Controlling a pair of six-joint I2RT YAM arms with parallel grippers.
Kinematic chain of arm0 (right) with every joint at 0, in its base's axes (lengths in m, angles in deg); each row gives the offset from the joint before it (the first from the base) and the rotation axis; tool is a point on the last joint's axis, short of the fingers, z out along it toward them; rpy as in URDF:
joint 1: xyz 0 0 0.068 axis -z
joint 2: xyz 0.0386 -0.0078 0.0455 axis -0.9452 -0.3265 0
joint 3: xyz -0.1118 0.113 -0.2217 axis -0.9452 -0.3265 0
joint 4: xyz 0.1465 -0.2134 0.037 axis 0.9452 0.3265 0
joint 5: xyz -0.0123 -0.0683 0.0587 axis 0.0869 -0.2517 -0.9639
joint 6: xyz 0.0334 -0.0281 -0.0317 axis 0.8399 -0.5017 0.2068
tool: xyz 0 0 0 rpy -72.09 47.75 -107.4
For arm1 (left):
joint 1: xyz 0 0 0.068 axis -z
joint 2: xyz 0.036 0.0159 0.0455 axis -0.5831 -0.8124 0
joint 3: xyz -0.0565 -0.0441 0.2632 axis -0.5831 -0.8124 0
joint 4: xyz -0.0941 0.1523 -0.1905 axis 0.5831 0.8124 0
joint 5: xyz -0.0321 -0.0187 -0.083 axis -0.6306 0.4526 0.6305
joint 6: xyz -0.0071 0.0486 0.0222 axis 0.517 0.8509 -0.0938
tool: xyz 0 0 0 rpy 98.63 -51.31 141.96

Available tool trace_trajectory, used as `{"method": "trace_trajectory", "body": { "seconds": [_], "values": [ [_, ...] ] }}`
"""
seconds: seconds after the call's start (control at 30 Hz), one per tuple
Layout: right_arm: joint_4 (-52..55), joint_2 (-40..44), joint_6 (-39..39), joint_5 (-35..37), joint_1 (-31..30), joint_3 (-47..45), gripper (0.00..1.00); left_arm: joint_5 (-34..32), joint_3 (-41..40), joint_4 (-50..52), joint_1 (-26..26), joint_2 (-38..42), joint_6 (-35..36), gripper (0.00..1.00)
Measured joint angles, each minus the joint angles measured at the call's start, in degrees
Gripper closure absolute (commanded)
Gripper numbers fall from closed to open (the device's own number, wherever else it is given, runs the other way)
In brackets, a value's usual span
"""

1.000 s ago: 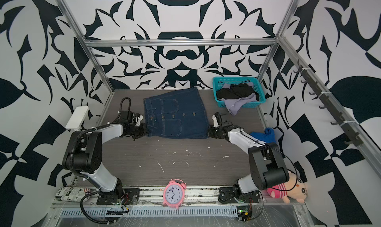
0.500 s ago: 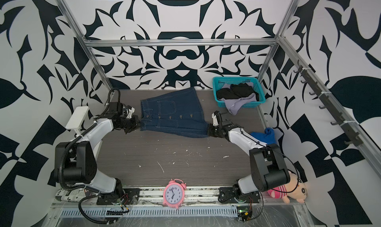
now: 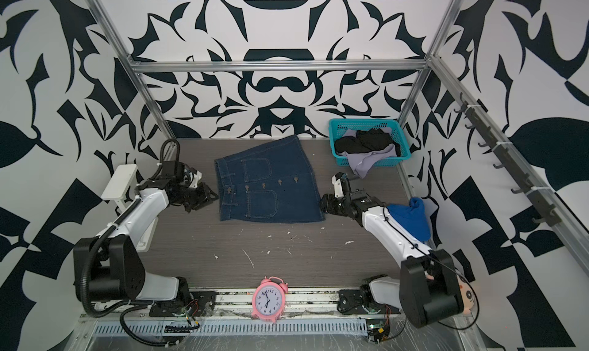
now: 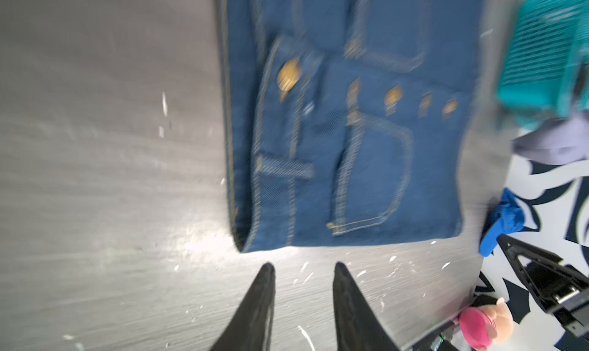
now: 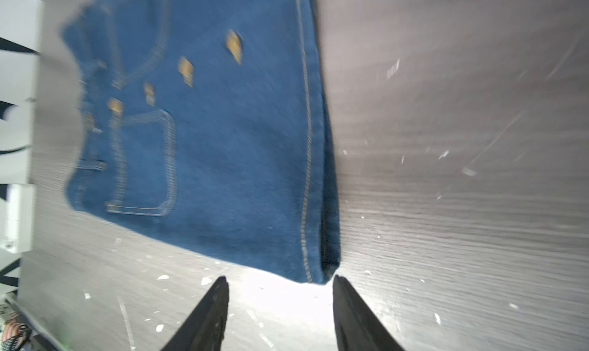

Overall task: Fold and stack skirts
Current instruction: Move the skirt to the center of the table, then rotate the skirt at the center of the table.

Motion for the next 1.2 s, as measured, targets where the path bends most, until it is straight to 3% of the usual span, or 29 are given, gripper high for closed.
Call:
{"method": "trace_trajectory", "body": {
  "seconds": [0.03, 0.1, 0.17, 0.37, 0.57, 0.73, 0.97, 1.2],
  "values": [
    [0.24, 0.61, -0.15, 0.02, 0.0, 1.01, 0.6, 0.04, 0.9, -0.33, 0.09, 0.17, -0.07, 0.76],
    [-0.44, 0.09, -0.72, -0.87, -0.04, 3.54, 0.89, -0.02, 1.86, -1.77, 1.07, -0.46, -1.09, 0.81],
    [-1.6, -2.27, -0.72, -1.38, -1.03, 5.84, 0.93, -0.35, 1.75, -3.37, 2.56, -2.14, -1.75, 0.85],
    [-4.15, -19.37, -2.6, 3.3, -9.79, 14.51, 0.97, -0.28, -1.14, -11.72, 5.55, -12.41, -5.55, 1.0],
    [-2.64, -35.21, -3.76, 6.73, -10.32, 26.51, 0.98, -3.23, -0.52, -16.59, 5.27, -19.74, -7.98, 1.0],
    [-0.57, -43.63, -4.57, 9.97, -9.92, 36.39, 1.0, -5.2, 5.05, -18.49, 5.16, -25.38, -8.66, 1.0],
    [1.95, -49.44, -3.3, 14.62, -9.27, 39.45, 1.0, -6.54, 11.98, -18.4, 5.09, -31.54, -8.46, 1.0],
    [2.4, -47.5, 0.9, 15.65, -6.95, 35.26, 1.0, -7.32, 17.68, -17.75, 5.09, -35.47, -5.97, 1.0]
  ]
}}
